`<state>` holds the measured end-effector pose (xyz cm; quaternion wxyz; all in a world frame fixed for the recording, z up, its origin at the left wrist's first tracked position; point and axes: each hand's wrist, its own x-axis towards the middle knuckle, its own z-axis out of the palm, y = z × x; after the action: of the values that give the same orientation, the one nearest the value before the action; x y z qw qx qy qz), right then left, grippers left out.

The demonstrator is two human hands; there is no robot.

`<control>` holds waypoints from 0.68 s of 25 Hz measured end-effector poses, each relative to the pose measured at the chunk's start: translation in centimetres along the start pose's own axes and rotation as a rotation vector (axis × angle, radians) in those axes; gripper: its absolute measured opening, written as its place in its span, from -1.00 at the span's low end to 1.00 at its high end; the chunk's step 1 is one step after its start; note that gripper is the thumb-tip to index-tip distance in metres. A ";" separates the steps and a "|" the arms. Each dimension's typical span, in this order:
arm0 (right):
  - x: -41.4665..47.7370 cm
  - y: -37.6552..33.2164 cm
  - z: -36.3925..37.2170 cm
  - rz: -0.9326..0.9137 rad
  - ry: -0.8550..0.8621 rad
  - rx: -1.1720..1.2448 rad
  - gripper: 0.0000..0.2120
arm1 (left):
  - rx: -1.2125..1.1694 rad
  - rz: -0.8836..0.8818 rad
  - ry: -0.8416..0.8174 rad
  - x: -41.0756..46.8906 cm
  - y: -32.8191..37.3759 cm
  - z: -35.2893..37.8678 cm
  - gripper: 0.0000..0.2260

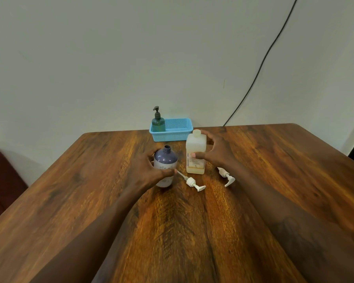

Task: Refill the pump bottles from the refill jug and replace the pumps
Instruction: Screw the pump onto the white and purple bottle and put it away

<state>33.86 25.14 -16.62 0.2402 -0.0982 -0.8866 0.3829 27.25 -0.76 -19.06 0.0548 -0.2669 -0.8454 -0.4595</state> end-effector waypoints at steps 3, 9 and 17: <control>-0.5 -0.2 -0.1 -0.049 0.009 -0.029 -0.17 | 0.005 -0.024 -0.003 -0.2 0.0 0.5 -0.11; -2.4 -0.2 0.6 -0.351 0.275 -0.207 -0.53 | -0.005 -0.021 -0.006 -1.3 -0.3 -0.1 -0.09; -4.4 -1.2 2.3 -0.323 -0.478 -0.537 -0.65 | -0.001 0.002 0.026 -2.6 -1.3 -1.5 -0.08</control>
<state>36.55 21.29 -18.60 0.0497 0.0751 -0.9902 0.1069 28.59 -3.55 -20.01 0.0663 -0.2618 -0.8440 -0.4634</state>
